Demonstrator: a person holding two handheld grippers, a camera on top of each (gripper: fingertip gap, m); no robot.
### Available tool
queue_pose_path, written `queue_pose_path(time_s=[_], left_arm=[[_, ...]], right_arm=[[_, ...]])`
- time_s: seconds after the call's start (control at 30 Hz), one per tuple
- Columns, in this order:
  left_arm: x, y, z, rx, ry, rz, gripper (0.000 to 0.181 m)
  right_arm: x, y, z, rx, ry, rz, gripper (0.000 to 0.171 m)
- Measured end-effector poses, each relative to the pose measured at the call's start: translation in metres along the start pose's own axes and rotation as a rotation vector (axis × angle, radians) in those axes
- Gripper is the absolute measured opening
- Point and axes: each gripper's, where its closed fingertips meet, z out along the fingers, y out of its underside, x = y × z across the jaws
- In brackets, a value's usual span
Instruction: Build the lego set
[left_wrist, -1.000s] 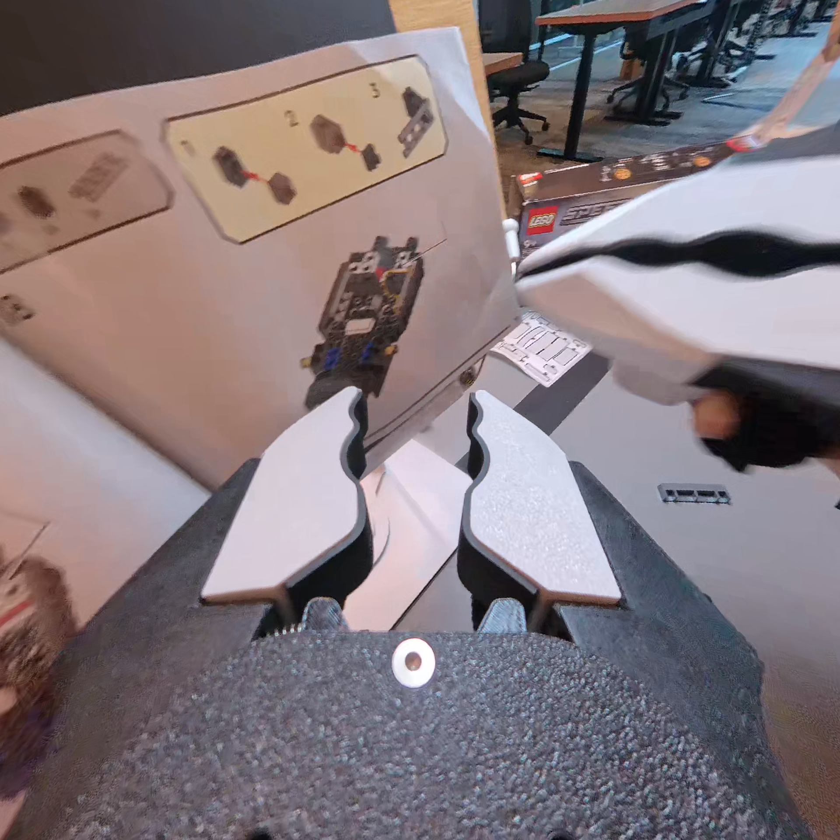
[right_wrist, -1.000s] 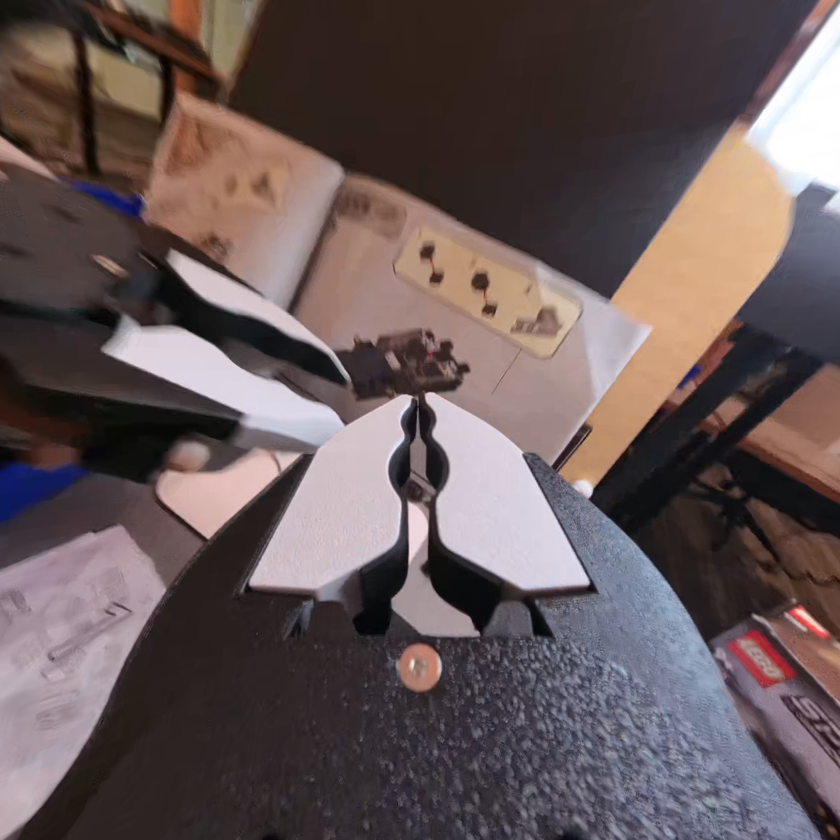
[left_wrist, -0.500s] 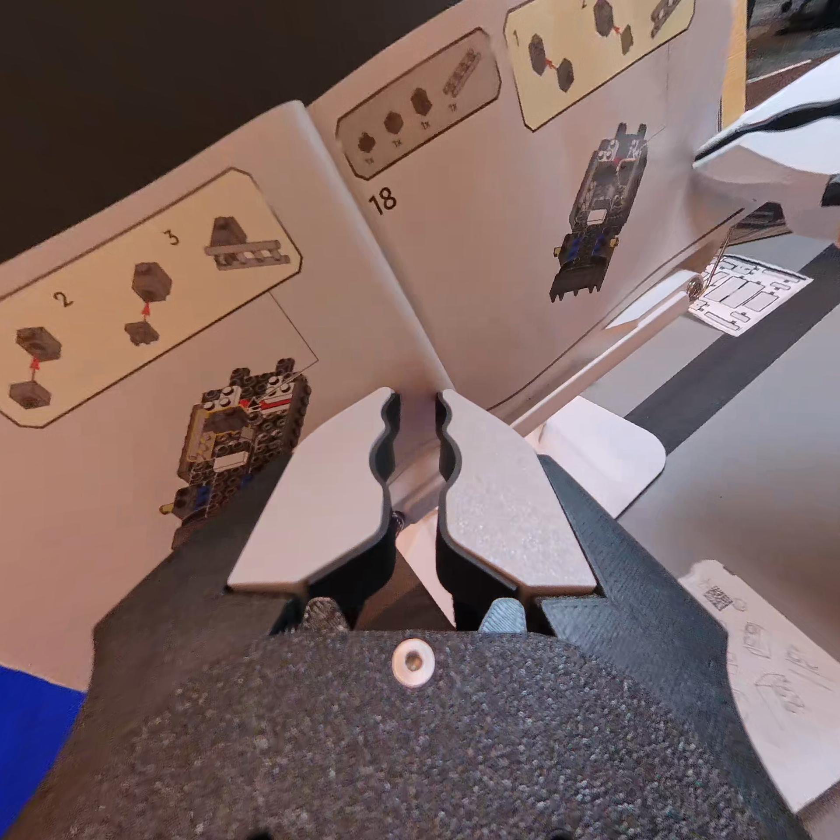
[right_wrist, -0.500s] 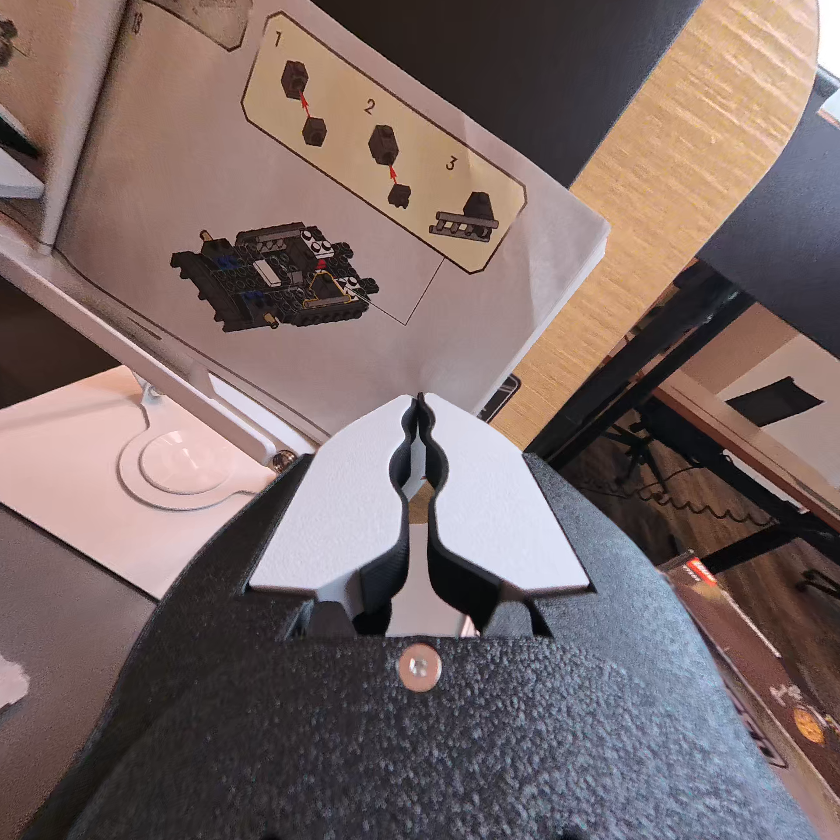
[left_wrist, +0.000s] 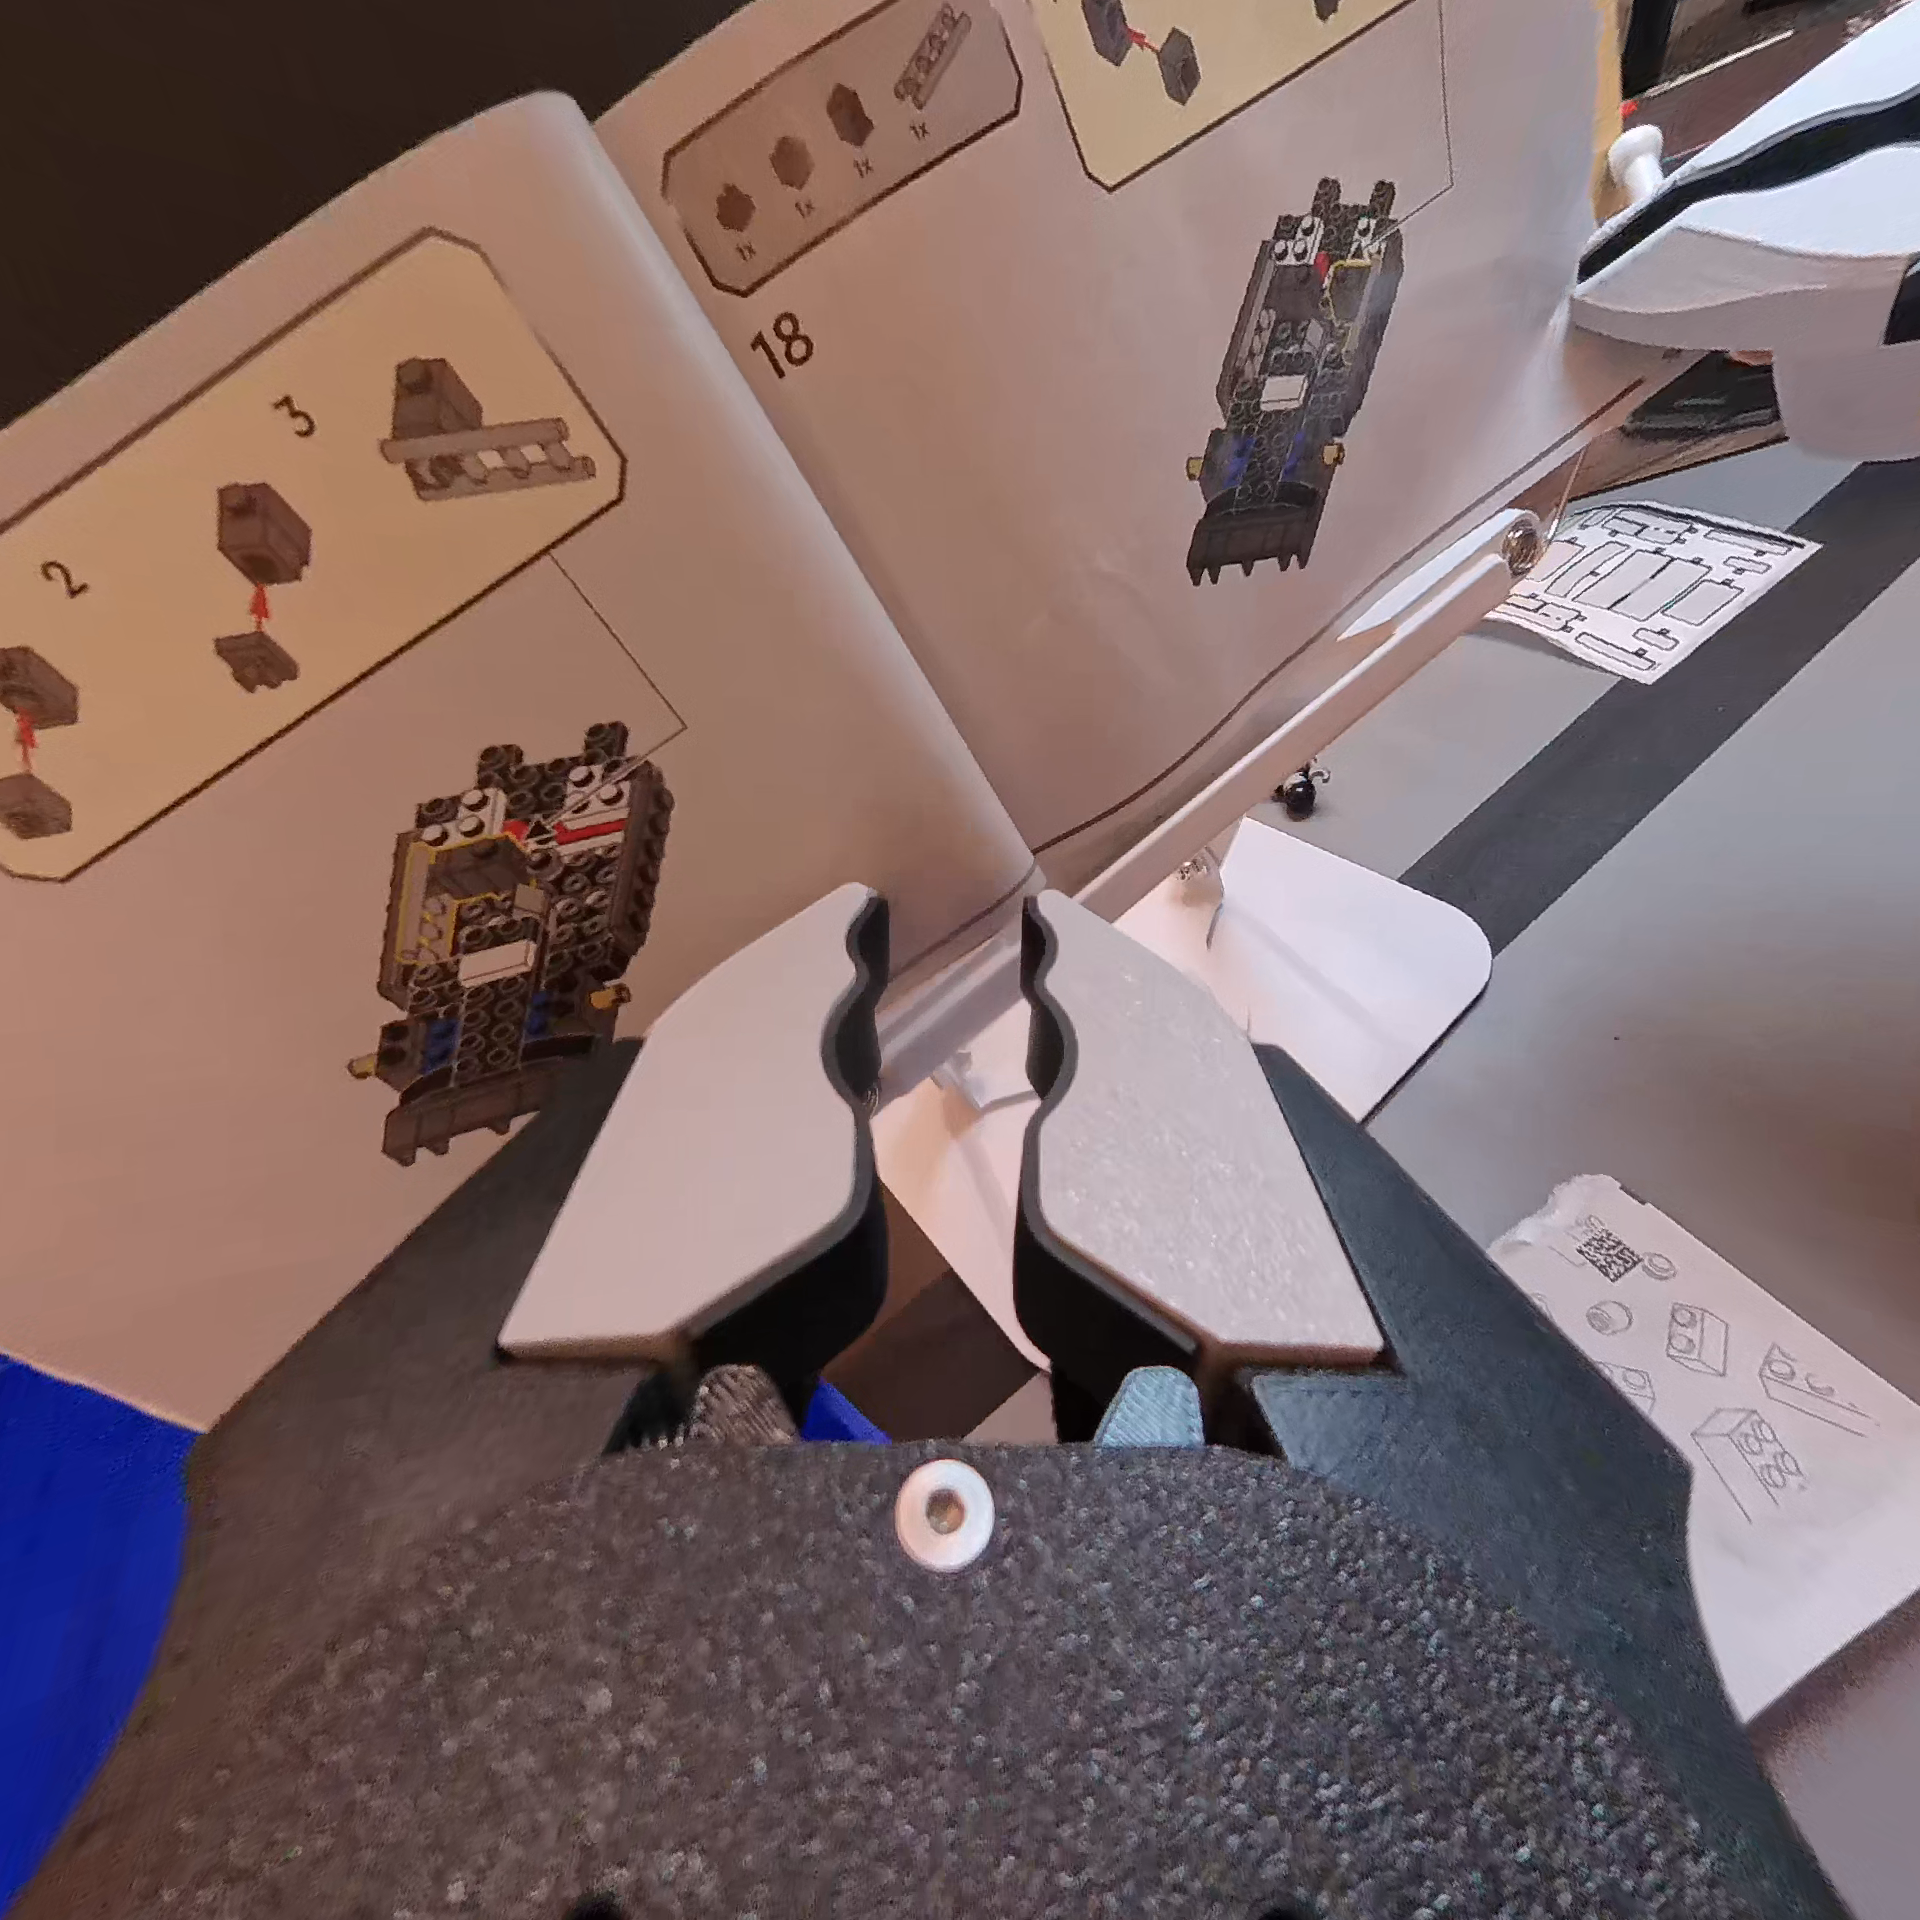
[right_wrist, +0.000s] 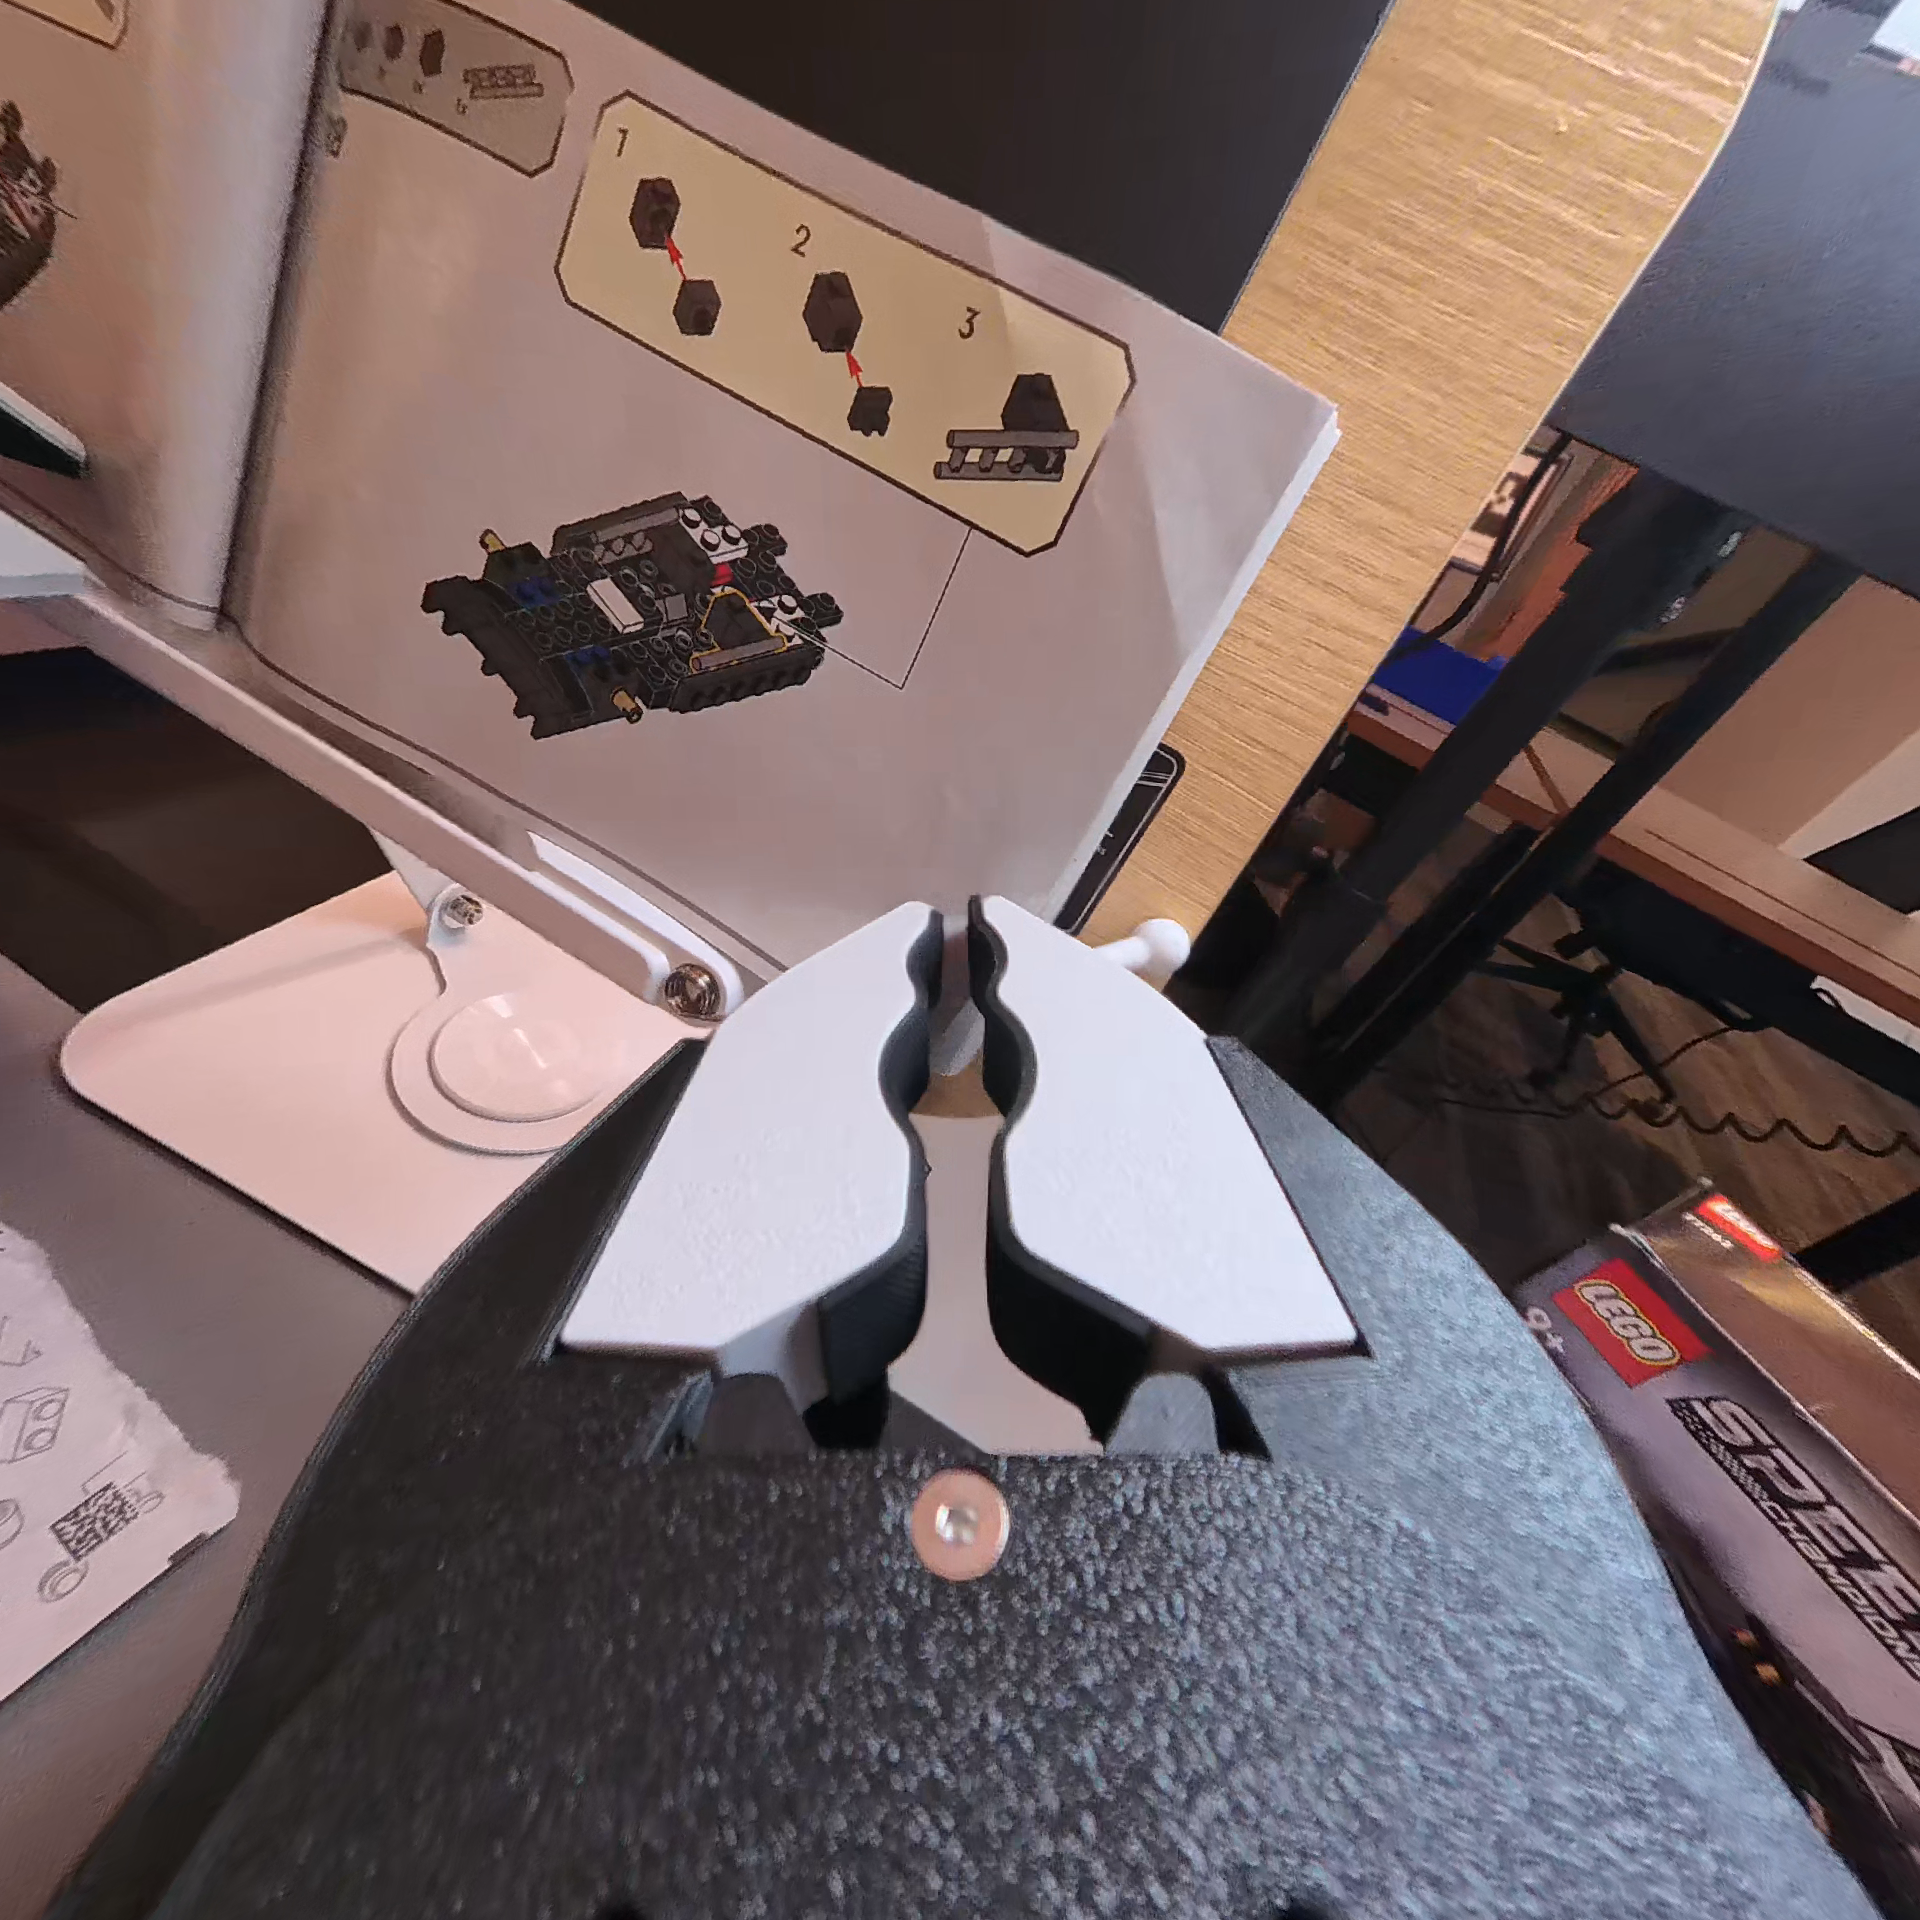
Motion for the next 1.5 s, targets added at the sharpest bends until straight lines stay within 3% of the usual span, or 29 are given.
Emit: queue_pose_path(time_s=[0.27,0.5,0.63,0.73,0.83,0.9,1.07,1.2,1.3,1.5], left_arm=[[0.008,-0.008,-0.016,0.050,0.016,-0.016,0.027],[0.061,-0.024,-0.060,0.116,0.144,0.037,0.028],[0.112,-0.021,-0.098,0.119,0.277,0.050,0.028],[0.177,-0.008,-0.137,0.082,0.491,0.029,0.031],[0.246,0.021,-0.166,0.000,0.672,0.067,0.040],[0.280,0.053,-0.167,-0.087,0.728,0.132,0.052],[0.312,0.112,-0.139,-0.283,0.722,0.298,0.078],[0.322,0.113,-0.123,-0.296,0.796,0.258,0.092],[0.331,0.117,-0.127,-0.324,0.899,0.191,0.088],[0.331,0.114,-0.125,-0.253,0.875,0.171,0.071]], right_arm=[[-0.019,-0.018,-0.040,0.073,-0.101,0.019,0.007],[-0.090,-0.005,-0.109,0.062,-0.384,-0.142,0.012],[-0.129,0.021,-0.161,0.001,-0.585,-0.177,0.013],[-0.162,0.060,-0.213,-0.146,-0.851,-0.249,0.013],[-0.182,0.104,-0.251,-0.342,-1.038,-0.346,0.014],[-0.196,0.117,-0.269,-0.404,-1.145,-0.380,0.016],[-0.217,0.136,-0.280,-0.523,-1.282,-0.516,0.021],[-0.221,0.143,-0.281,-0.605,-1.363,-0.497,0.025],[-0.216,0.149,-0.281,-0.691,-1.358,-0.468,0.027],[-0.213,0.155,-0.278,-0.734,-1.254,-0.429,0.028]])
